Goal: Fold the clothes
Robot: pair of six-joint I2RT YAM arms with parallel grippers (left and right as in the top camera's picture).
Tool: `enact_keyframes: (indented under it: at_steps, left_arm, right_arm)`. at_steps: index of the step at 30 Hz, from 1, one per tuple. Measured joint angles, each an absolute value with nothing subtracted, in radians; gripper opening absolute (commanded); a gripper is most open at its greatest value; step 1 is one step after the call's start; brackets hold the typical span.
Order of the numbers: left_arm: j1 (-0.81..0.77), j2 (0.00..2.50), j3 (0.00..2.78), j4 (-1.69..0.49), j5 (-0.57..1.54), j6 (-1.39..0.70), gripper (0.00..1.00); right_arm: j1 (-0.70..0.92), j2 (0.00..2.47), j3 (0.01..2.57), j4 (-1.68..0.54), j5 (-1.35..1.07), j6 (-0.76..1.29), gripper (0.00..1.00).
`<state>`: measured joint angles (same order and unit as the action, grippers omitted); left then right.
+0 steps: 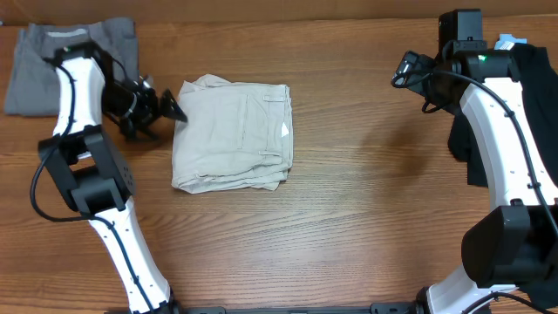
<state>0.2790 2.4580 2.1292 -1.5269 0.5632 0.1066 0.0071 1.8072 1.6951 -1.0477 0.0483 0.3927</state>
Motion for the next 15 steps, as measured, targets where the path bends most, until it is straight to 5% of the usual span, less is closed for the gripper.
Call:
enact_keyframes:
  at_steps: [11, 13, 15]
  left_arm:
    - [0.242, 2.419, 1.931, -1.372, 0.664, 0.131, 0.94]
    - [0.228, 2.414, 1.915, -1.346, 0.675, 0.132, 0.8]
    - [0.213, 2.413, 1.908, -1.323, 0.677, 0.137, 0.55]
  right_arm:
    - [0.007, 1.807, 1.695, -1.048, 0.048, 0.392, 1.0]
    - [0.007, 1.807, 1.695, -1.048, 0.048, 0.393, 1.0]
    - [0.007, 1.807, 1.695, -1.048, 0.048, 0.392, 1.0]
